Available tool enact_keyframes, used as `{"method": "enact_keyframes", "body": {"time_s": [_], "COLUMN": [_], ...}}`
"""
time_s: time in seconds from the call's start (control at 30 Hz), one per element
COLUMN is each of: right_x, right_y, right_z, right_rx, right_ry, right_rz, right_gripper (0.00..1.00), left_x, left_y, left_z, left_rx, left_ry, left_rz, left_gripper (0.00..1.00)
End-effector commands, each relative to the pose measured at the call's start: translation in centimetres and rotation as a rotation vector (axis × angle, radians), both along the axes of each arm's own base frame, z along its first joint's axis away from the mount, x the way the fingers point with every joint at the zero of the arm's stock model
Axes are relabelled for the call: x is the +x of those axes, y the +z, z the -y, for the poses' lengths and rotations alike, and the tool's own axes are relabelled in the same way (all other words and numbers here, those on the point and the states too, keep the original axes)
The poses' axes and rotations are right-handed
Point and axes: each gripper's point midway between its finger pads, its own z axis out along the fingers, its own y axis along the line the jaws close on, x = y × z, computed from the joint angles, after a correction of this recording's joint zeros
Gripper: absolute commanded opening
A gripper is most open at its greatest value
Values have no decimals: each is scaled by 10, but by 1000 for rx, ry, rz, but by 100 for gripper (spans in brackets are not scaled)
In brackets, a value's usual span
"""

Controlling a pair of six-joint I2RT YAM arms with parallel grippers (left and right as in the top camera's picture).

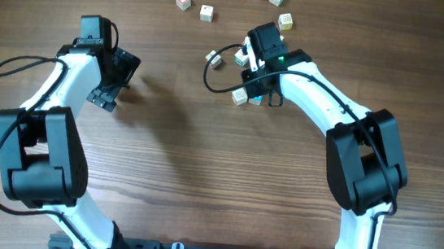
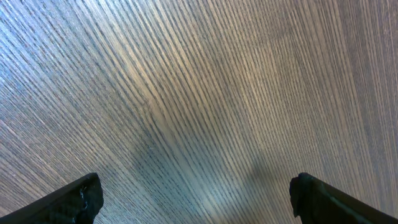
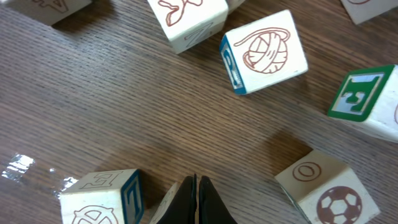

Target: Form a circle

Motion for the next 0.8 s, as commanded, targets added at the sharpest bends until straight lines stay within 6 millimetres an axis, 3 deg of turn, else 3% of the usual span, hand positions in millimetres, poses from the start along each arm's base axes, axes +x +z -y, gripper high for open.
{"method": "enact_keyframes", "body": {"time_s": [0.0, 0.5, 0.77], "right_x": [11, -15, -14], "right_y": [-2, -11, -11], "right_z": [13, 19, 25], "right_rx": [-52, -58, -87], "right_ry": [-98, -106, -126], "right_rz": [39, -83, -75], "right_gripper": [4, 4, 4], "left_x": [0, 0, 0], "left_y": [-4, -4, -4], "left_z": [0, 0, 0], "left_rx": [-7, -7, -7], "left_ry": [9, 9, 9], "left_rz": [-10, -10, -10], "left_gripper": [100, 100, 100]}}
